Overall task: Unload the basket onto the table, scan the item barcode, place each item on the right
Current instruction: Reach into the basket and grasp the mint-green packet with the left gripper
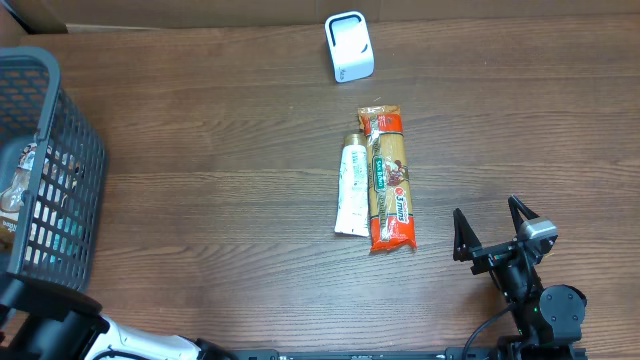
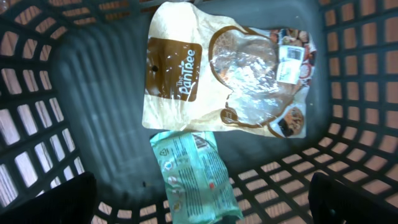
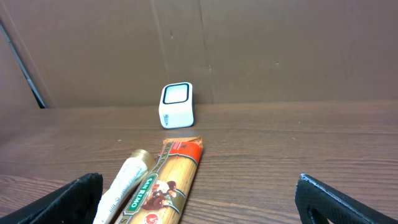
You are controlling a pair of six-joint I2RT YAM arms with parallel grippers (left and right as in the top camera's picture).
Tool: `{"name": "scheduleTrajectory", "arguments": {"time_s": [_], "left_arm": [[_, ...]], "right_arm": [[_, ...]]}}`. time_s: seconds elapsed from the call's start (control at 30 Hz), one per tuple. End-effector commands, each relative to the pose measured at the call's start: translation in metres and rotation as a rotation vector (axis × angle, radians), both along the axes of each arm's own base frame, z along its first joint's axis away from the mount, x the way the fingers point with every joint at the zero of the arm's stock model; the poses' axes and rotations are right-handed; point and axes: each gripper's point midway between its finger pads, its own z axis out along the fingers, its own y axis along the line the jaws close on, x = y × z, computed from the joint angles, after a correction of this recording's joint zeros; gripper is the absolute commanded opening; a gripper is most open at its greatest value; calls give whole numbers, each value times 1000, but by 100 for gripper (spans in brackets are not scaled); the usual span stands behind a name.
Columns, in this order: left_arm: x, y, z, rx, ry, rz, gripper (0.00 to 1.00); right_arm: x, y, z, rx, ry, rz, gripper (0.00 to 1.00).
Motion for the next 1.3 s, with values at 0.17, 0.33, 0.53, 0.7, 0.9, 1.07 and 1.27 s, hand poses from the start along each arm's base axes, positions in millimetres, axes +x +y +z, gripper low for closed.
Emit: {"name": "scheduleTrajectory", "arguments": {"time_s": [0.17, 0.33, 0.53, 0.7, 0.9, 1.07, 1.27], "left_arm": [[36, -15, -49, -48, 108, -220, 100], [54, -36, -96, -161, 182, -299, 100], [51, -52, -135, -280, 252, -348, 100], [44, -61, -149, -343, 287, -368, 100], [38, -68, -148, -373, 307, -372, 100], [23, -70, -160, -381, 381, -367, 100], [15, -79, -181, -411, 404, -369, 81]], "right_arm": [[0, 0, -2, 3, -3, -1, 100], [0, 0, -2, 3, -3, -1, 100], [0, 0, -2, 3, -3, -1, 100], [0, 0, -2, 3, -3, -1, 100], [0, 0, -2, 3, -3, -1, 100], [0, 0, -2, 3, -3, -1, 100], [0, 0, -2, 3, -3, -1, 100]]}}
